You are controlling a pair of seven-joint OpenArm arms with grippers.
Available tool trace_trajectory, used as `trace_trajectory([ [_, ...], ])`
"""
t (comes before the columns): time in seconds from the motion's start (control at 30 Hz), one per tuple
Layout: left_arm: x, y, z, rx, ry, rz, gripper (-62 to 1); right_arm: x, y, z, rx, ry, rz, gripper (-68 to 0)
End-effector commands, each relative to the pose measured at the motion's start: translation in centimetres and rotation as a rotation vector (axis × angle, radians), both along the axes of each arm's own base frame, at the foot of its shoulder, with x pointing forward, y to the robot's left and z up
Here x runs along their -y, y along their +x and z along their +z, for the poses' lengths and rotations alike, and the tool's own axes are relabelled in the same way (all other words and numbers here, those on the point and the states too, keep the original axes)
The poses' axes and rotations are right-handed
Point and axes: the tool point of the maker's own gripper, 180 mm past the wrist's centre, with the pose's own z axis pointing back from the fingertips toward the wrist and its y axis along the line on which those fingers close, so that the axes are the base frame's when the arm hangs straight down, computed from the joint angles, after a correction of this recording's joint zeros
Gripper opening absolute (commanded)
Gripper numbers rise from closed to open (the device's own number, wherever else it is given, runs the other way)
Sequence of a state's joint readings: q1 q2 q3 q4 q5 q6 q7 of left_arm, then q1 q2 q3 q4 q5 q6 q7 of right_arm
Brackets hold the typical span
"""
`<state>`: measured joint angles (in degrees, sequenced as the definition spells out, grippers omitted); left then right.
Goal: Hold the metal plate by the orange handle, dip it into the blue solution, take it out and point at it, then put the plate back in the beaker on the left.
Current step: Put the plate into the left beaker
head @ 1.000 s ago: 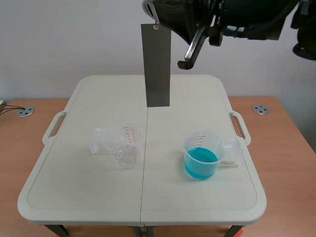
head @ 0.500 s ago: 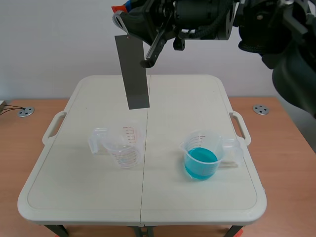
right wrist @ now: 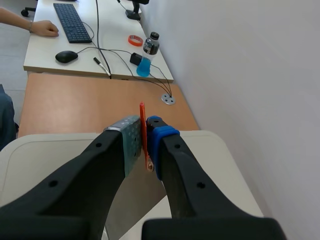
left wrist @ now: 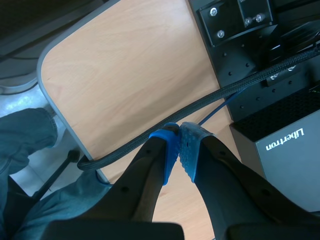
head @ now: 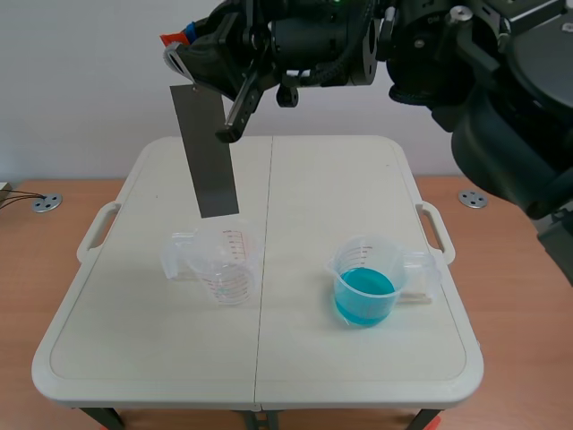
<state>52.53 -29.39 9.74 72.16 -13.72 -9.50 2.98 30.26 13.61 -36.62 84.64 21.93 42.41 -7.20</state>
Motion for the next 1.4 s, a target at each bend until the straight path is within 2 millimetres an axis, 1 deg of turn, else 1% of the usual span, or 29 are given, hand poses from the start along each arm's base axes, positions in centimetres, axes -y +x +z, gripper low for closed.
trace_trajectory([
  [0.0, 0.4, 0.2, 0.3, 0.012, -0.016, 0.000, -58.2, -0.7, -0.3, 2.0, 0.038, 0.037, 0.027, -66.2],
  [0.3, 0.3, 0.7, 0.2, 0.016, -0.011, -0.002, -58.2, -1.7, -1.0, 1.5, 0.027, 0.022, 0.052, -66.2],
  [0.57, 0.3, 0.7, 0.2, 0.016, -0.011, -0.002, -58.2, -1.6, -0.9, 1.2, 0.020, 0.019, 0.050, -66.2],
  [0.7, 0.3, 0.7, 0.2, 0.016, -0.011, -0.001, -58.2, -1.7, -0.8, 0.5, -0.004, 0.019, 0.045, -66.2],
  [1.0, 0.3, 0.7, 0.2, 0.016, -0.011, -0.001, -58.2, -1.4, 0.2, -1.4, -0.068, 0.010, 0.021, -66.2],
  [1.2, 0.3, 0.7, 0.2, 0.016, -0.011, -0.001, -58.2, -1.2, 0.6, -2.1, -0.092, 0.020, 0.013, -66.2],
  [1.37, 0.3, 0.7, 0.2, 0.015, -0.011, -0.001, -58.2, -1.1, 0.7, -3.1, -0.121, 0.015, 0.009, -66.2],
])
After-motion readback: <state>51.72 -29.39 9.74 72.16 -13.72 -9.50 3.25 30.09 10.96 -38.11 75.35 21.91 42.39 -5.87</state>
